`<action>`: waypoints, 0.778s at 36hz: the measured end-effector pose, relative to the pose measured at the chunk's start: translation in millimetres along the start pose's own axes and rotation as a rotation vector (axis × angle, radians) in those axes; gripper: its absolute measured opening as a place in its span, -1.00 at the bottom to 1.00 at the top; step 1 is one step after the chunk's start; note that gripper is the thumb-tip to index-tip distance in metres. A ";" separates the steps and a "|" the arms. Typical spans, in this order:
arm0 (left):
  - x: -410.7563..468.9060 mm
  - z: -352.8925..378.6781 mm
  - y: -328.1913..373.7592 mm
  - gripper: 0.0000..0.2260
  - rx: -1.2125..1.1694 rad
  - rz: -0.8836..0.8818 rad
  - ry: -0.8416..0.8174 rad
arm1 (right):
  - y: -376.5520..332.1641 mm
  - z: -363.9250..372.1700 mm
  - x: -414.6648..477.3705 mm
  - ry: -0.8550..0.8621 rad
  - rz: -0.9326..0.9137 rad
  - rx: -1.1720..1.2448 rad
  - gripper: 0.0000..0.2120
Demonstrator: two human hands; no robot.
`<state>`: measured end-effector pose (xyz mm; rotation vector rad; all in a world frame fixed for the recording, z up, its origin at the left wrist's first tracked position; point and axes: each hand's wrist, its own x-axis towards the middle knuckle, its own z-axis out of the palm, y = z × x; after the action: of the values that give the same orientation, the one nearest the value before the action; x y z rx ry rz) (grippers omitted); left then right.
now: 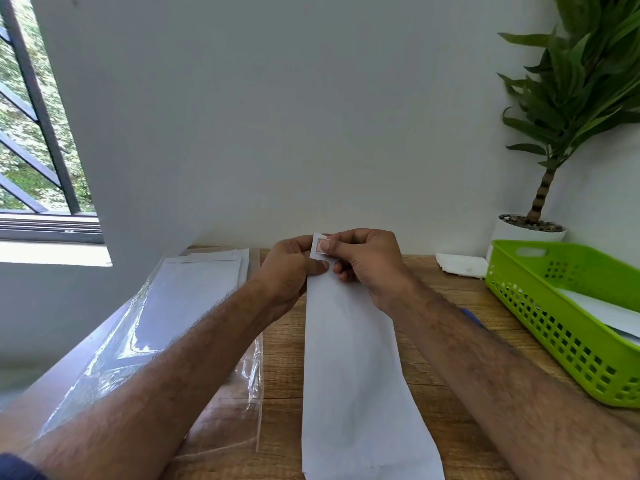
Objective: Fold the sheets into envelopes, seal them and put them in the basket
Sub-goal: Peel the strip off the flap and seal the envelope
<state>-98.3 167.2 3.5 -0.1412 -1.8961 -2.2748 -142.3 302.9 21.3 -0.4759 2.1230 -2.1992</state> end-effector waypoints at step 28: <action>-10.7 15.4 8.5 -0.67 0.066 0.095 0.031 | -2.7 8.5 -7.3 0.287 -0.269 -0.442 -0.68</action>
<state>-86.8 181.7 12.6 -0.1819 -1.9038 -2.1380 -132.8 296.5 22.7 -0.5171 2.8766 -2.0122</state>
